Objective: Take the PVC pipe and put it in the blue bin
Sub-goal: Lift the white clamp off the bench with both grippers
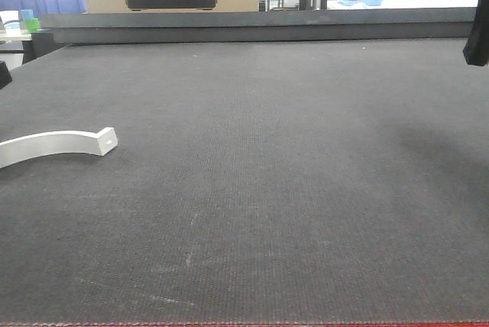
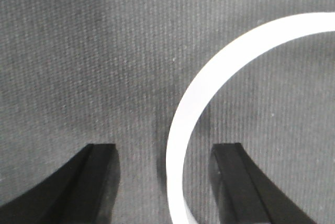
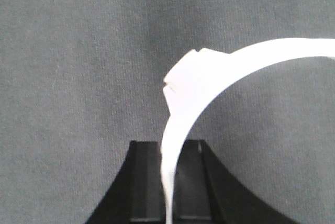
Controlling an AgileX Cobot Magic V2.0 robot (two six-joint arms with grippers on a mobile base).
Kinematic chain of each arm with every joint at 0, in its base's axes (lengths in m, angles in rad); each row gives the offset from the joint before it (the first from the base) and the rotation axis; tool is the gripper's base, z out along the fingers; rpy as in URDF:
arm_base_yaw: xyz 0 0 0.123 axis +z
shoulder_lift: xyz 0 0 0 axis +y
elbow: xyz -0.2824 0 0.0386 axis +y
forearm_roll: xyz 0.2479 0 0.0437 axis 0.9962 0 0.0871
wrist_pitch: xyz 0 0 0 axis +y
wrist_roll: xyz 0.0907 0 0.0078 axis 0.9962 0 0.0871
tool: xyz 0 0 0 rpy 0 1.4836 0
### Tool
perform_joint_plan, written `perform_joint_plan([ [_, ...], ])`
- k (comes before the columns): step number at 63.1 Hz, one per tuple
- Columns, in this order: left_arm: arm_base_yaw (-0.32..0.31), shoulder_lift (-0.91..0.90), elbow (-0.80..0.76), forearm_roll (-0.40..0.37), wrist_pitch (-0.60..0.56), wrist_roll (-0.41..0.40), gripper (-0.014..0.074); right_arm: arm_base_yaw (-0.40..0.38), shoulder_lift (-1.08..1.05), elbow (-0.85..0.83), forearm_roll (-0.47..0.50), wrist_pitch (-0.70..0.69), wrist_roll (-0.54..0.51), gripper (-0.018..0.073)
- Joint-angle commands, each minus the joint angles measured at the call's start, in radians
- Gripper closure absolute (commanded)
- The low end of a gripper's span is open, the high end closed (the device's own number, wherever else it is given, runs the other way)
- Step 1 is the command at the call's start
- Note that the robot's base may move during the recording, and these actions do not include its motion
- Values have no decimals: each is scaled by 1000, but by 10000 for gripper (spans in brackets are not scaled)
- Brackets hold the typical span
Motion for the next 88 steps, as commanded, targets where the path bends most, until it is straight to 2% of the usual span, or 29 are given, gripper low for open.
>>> perform_joint_plan([
  [1,-9,28,-4,-21,-1,2,311,1,0,-2,-16,-42,-7,721],
  [16,-30,80,-4,-21,13,2,317,1,0,-2,-16,-61,-7,721],
  [23,-30,94,-4,-21,40,-8,362,1,0,-2,-16,-61,-7,721],
  [29,-30,97,-4,-21,49,-8,453,1,0,-2,-16,-61,-7,721],
  [39,-30,80,-8,-21,66,-8,707,1,0,-2,-16,-63,-7,721],
  [51,-30,-33,-41,-25,117,-10,707,1,-18,-15,-16,7,-7,721],
  [63,-30,-232,-43,-82,125,-10,707,1,-77,-15,-16,69,-7,721],
  [68,-30,-318,-39,-117,91,-10,707,1,-110,-12,-16,26,-7,721],
  [73,-32,-389,-21,-147,37,-10,707,1,-152,16,-20,-78,-15,721],
  [80,-45,-495,34,-150,-86,-8,707,1,-221,96,-20,-227,-93,721],
  [88,-65,-627,153,-156,-290,-8,707,1,-323,242,-20,-366,-138,721],
])
